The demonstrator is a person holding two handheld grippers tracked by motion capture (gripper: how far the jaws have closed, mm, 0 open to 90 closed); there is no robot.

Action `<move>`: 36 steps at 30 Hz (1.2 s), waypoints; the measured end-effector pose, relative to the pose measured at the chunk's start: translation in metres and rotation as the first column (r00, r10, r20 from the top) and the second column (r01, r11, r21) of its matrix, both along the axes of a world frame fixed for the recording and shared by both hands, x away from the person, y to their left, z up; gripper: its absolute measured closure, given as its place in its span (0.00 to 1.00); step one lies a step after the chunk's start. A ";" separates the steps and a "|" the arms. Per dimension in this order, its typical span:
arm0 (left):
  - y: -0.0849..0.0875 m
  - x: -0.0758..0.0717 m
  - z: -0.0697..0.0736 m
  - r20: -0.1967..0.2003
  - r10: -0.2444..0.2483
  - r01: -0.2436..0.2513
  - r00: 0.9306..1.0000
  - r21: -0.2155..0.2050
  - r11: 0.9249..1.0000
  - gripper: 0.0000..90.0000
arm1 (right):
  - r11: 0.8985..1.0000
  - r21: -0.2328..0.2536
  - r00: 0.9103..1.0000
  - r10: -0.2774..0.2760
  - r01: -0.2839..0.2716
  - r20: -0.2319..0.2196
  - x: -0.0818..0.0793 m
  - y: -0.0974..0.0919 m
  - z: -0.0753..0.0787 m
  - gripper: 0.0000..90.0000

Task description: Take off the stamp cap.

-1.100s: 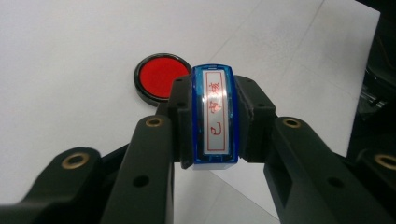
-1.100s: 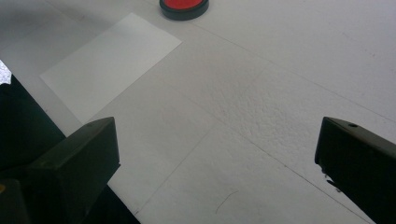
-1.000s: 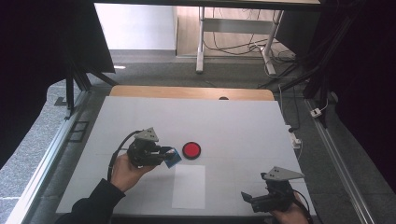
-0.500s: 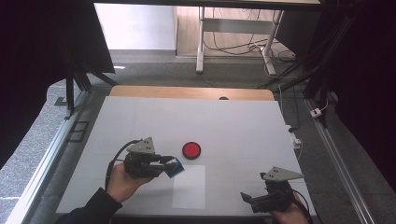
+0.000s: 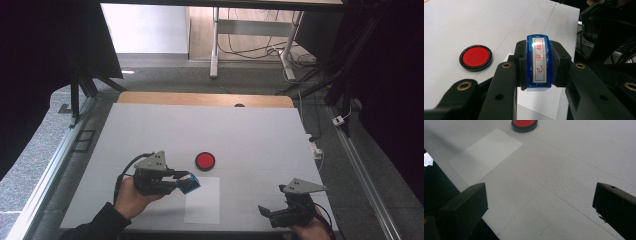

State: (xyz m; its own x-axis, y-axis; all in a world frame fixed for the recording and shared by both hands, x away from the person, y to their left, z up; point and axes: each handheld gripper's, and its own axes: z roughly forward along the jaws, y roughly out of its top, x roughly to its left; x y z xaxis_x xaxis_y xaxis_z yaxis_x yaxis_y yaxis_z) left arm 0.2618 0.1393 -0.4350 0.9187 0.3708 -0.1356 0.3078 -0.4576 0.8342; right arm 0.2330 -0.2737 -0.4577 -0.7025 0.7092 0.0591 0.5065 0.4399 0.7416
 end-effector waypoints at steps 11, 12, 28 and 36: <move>-0.004 0.002 -0.003 0.010 -0.039 0.039 0.999 0.002 0.999 0.78 | 0.996 0.035 0.995 0.082 -0.084 0.049 -0.002 0.020 0.005 0.00; -0.005 0.002 -0.003 0.010 -0.043 0.043 0.999 0.004 0.999 0.78 | 0.995 0.031 0.994 0.098 -0.100 0.051 -0.002 0.023 0.005 0.00; -0.006 0.005 -0.006 -0.001 -0.071 0.071 0.998 0.011 0.997 0.79 | 0.966 0.086 0.970 0.239 -0.243 0.051 0.006 0.060 0.001 0.00; -0.007 0.004 -0.004 0.007 -0.084 0.084 0.996 0.009 0.996 0.79 | 0.946 0.091 0.951 0.308 -0.310 0.034 0.015 0.076 -0.001 0.00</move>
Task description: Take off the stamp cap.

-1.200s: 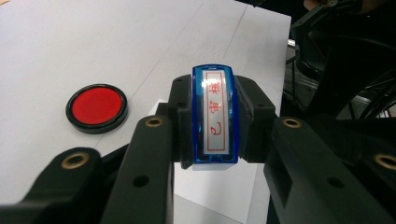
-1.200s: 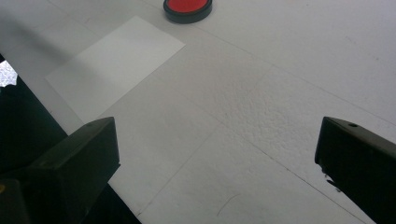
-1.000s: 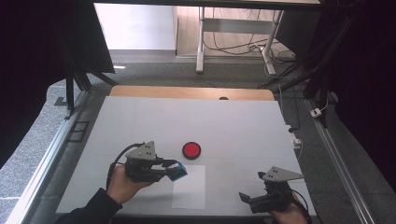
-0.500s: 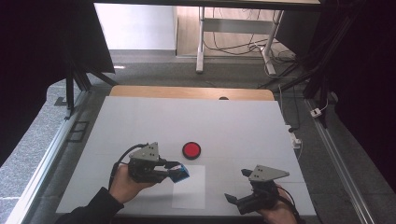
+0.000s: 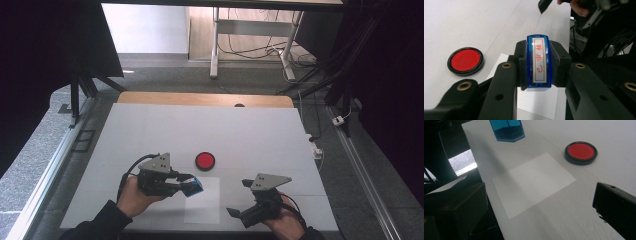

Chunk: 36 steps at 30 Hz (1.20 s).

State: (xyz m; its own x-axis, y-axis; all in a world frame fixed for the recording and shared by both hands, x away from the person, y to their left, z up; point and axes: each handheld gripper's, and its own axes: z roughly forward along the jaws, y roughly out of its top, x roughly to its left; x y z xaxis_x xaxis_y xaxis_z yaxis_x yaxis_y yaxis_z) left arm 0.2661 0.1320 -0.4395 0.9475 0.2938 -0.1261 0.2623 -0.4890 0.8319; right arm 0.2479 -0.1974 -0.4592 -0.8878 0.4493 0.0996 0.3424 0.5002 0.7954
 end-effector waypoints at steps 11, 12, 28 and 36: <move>-0.002 0.002 0.001 -0.031 -0.019 0.019 0.999 0.003 1.000 0.79 | 0.997 0.024 0.997 0.073 -0.072 -0.009 0.009 0.028 -0.002 0.00; -0.004 0.001 0.001 -0.030 -0.022 0.022 0.999 0.009 1.000 0.79 | 0.997 0.014 0.997 0.073 -0.073 -0.009 0.010 0.031 -0.003 0.00; -0.001 0.007 -0.002 -0.037 -0.048 0.047 0.998 -0.030 0.998 0.79 | 0.991 0.032 0.990 0.134 -0.132 -0.046 0.025 0.061 -0.008 0.00; 0.002 0.008 -0.001 -0.017 -0.085 0.084 0.996 -0.061 0.995 0.79 | 0.981 0.044 0.978 0.190 -0.187 -0.082 0.033 0.074 -0.011 0.05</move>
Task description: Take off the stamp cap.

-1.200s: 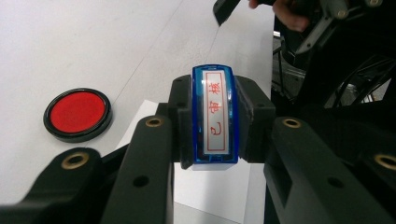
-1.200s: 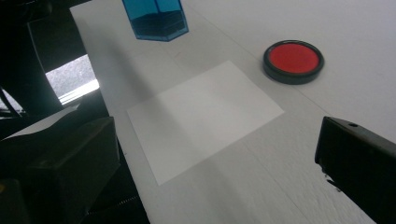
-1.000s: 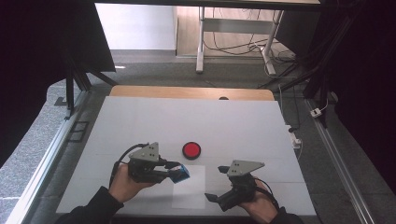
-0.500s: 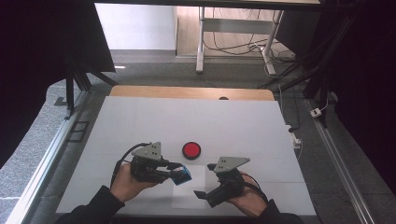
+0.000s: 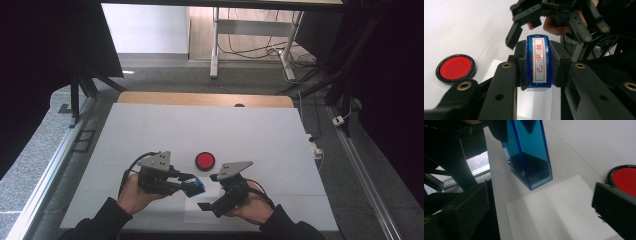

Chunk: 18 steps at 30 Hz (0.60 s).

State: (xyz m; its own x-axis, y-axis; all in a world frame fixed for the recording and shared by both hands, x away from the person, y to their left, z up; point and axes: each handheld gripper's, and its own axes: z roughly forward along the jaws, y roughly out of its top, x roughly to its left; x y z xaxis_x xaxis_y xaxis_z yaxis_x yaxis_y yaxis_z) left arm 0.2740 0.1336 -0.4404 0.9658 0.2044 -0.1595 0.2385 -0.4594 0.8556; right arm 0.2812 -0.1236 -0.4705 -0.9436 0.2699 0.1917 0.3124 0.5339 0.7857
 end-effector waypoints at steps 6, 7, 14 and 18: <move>-0.001 -0.002 0.001 0.023 -0.042 0.042 0.999 -0.018 0.999 0.79 | 0.996 0.015 0.996 0.086 -0.085 -0.030 0.002 0.007 -0.001 0.25; -0.001 -0.002 0.001 0.023 -0.042 0.042 0.999 -0.018 0.999 0.79 | 0.994 0.014 0.994 0.108 -0.108 -0.028 0.001 0.008 -0.001 0.29; 0.001 -0.002 0.001 0.042 -0.083 0.085 0.996 -0.043 0.995 0.79 | 0.986 0.052 0.987 0.161 -0.160 -0.019 0.003 0.010 0.002 0.50; 0.003 -0.002 0.001 0.050 -0.103 0.106 0.993 -0.068 0.992 0.79 | 0.980 0.075 0.982 0.186 -0.183 -0.026 0.006 0.007 0.001 0.60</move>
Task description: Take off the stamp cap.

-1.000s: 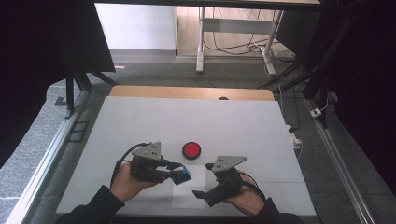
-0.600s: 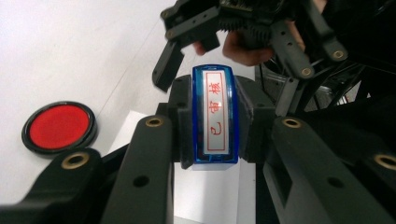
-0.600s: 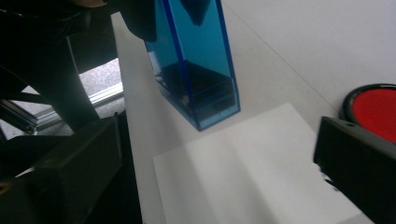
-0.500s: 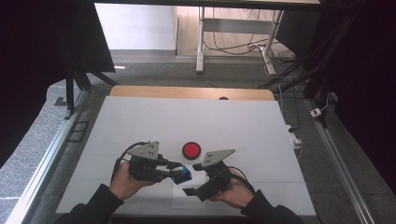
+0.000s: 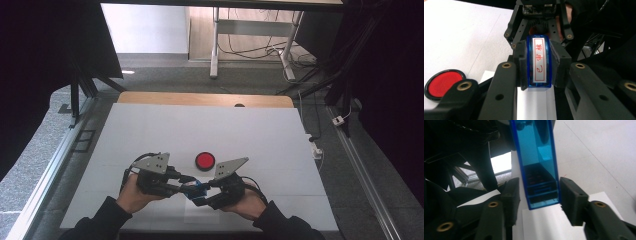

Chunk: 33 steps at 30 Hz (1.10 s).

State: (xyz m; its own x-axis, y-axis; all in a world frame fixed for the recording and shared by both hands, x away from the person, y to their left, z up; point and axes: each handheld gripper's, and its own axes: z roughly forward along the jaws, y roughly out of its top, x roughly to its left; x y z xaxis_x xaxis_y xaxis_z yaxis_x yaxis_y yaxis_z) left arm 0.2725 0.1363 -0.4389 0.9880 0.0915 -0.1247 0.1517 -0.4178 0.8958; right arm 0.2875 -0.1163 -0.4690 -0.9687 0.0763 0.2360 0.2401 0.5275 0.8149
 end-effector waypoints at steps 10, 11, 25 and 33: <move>0.002 0.001 0.000 0.008 -0.012 0.012 1.000 -0.020 1.000 0.79 | 0.999 0.017 0.999 0.038 -0.038 0.021 -0.001 -0.001 0.001 0.73; 0.002 0.001 0.000 0.008 -0.012 0.012 1.000 -0.020 1.000 0.79 | 0.999 0.020 0.999 0.040 -0.040 0.019 -0.001 -0.001 0.001 0.73; 0.003 0.002 -0.001 -0.007 -0.041 0.041 0.999 -0.041 0.998 0.79 | 0.998 0.035 0.998 0.061 -0.060 -0.026 0.000 -0.002 0.002 0.76; 0.001 -0.003 0.003 0.041 -0.034 0.034 0.999 -0.009 0.999 0.79 | 0.999 0.022 0.993 0.040 -0.038 -0.112 0.000 -0.002 0.001 0.77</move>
